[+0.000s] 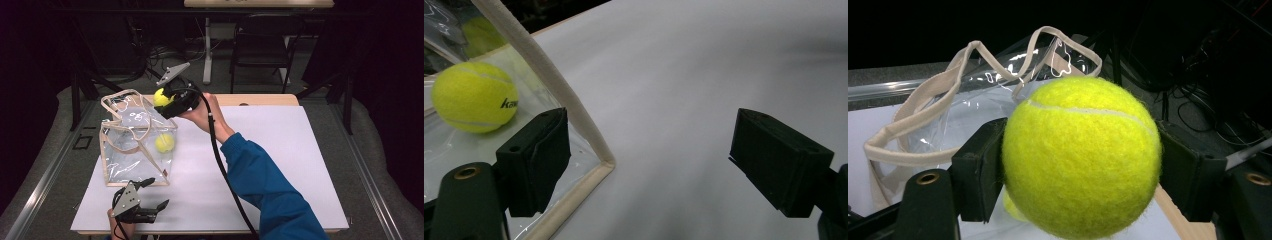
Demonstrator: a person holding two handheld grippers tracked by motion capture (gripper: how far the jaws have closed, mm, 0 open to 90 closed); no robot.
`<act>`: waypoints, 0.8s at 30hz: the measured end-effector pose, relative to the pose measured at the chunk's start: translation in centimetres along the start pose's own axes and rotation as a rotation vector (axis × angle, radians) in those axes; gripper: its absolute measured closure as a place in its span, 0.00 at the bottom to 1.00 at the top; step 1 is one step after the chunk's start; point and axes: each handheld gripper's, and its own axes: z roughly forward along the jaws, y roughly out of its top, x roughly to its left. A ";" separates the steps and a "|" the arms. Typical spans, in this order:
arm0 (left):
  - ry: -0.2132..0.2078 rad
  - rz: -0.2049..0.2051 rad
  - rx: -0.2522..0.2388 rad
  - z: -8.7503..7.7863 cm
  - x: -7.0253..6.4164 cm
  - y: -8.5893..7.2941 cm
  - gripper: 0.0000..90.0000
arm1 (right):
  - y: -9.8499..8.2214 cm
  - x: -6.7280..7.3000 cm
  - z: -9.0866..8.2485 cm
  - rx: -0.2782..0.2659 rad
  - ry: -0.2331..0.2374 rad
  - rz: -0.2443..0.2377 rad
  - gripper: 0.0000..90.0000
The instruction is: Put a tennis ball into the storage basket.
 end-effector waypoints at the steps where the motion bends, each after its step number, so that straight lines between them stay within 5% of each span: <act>1: 0.000 0.000 0.000 0.0 0.0 0.0 0.18 | 0.1 0.1 0.0 -0.002 0.002 0.002 0.30; 24: -0.005 0.003 0.003 0.0 0.0 0.0 0.18 | 1.9 1.6 1.0 -0.011 0.029 -0.021 0.30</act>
